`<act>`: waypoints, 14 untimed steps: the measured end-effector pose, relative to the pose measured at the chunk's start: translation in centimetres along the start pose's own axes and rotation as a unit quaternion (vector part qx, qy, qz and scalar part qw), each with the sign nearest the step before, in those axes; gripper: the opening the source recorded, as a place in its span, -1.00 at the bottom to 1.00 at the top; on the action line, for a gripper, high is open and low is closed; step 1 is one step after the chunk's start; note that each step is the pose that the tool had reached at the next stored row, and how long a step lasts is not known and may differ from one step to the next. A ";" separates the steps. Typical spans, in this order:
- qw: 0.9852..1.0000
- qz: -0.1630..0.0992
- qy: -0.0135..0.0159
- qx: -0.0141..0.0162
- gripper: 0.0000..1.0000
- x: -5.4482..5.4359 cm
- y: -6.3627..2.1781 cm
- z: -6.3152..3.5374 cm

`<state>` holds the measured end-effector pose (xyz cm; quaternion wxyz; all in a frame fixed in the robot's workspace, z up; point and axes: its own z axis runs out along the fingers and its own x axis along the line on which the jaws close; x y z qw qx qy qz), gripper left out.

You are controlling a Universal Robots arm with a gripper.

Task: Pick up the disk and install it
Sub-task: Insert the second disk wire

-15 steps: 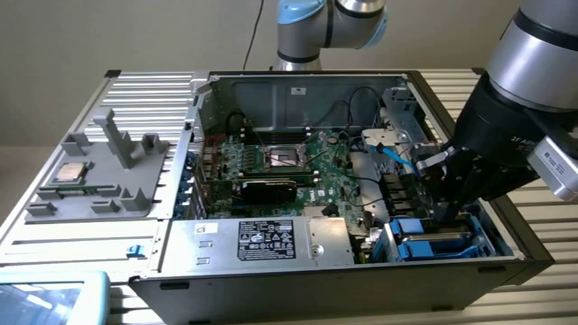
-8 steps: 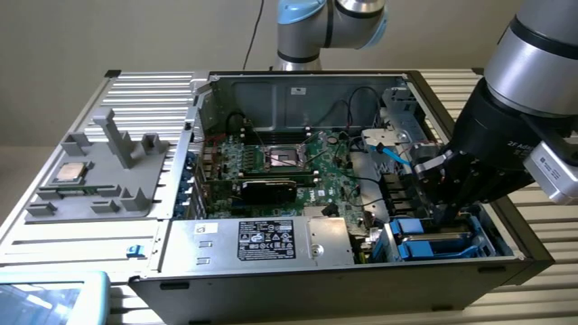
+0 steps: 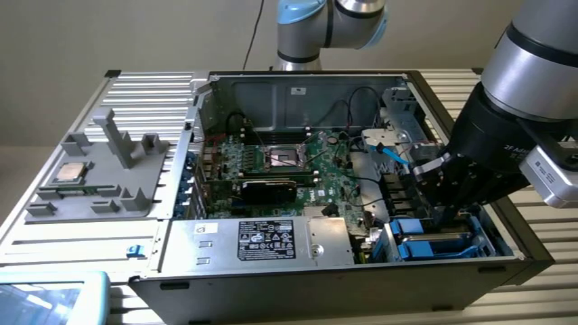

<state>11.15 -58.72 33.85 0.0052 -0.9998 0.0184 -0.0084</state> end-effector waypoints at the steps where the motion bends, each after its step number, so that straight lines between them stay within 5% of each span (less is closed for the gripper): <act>1: 1.000 0.000 0.000 0.000 -0.79 0.0 0.00 0.02; 7: 1.000 0.000 0.000 0.001 -0.79 0.3 -0.02 -1.08; 14: 1.000 0.000 0.000 0.002 -0.79 1.7 -0.06 -1.01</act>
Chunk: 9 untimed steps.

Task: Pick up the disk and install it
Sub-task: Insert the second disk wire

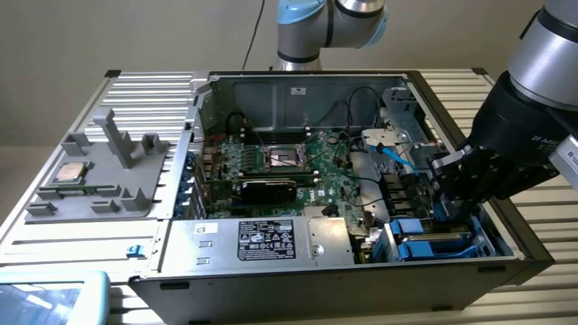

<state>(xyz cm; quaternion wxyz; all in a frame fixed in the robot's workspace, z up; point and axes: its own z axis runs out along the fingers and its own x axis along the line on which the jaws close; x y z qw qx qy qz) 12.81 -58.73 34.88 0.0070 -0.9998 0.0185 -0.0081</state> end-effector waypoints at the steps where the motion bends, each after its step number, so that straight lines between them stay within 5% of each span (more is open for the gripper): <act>1: 1.000 0.000 0.000 0.000 -0.79 0.0 0.01 0.09; 9: 1.000 0.000 -0.001 0.002 -0.79 0.2 0.02 0.81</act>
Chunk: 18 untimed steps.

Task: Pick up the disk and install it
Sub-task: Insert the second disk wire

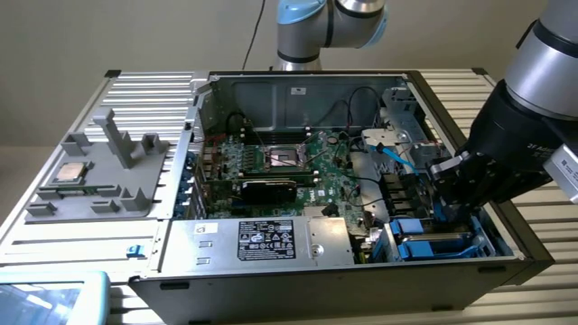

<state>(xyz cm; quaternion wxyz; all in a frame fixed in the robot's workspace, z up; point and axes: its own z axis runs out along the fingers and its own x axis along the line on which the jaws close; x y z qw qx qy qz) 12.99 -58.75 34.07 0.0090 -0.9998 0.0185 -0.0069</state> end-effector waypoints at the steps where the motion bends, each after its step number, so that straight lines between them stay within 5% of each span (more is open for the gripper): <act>1: 1.000 0.000 0.000 0.000 -0.79 0.0 0.01 0.05; 8: 1.000 0.000 -0.001 0.003 -0.79 0.1 0.12 0.01; 13: 1.000 0.000 -0.001 0.003 -0.79 0.1 0.09 -1.99; 18: 1.000 0.000 -0.001 0.003 -0.79 -0.1 -0.14 -2.91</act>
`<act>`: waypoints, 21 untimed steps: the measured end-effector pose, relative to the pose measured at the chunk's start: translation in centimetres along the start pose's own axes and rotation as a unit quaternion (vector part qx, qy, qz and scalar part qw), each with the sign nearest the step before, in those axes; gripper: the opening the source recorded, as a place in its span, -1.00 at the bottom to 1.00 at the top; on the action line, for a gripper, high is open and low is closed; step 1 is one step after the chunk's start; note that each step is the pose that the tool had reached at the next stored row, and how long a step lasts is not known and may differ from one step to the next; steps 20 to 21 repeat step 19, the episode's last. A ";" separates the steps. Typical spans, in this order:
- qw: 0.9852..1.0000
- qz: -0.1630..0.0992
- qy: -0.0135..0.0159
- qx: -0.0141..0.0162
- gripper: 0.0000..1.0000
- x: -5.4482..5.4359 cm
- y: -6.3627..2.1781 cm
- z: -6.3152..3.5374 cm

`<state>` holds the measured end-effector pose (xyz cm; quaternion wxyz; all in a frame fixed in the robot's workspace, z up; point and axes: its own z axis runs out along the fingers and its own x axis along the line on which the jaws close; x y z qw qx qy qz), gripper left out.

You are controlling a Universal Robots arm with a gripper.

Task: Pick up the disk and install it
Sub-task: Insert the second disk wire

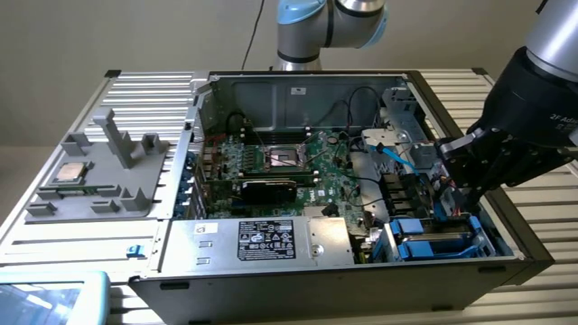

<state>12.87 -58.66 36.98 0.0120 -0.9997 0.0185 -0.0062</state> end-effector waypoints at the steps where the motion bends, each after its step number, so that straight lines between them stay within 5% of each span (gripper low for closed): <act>1: 1.000 0.000 0.000 0.000 -0.79 -0.1 -0.11 -0.10; 10: 1.000 0.000 0.000 -0.002 -0.79 -0.7 -1.57 -0.50; 21: 1.000 0.000 0.000 -0.002 -0.79 -0.7 -1.68 -0.51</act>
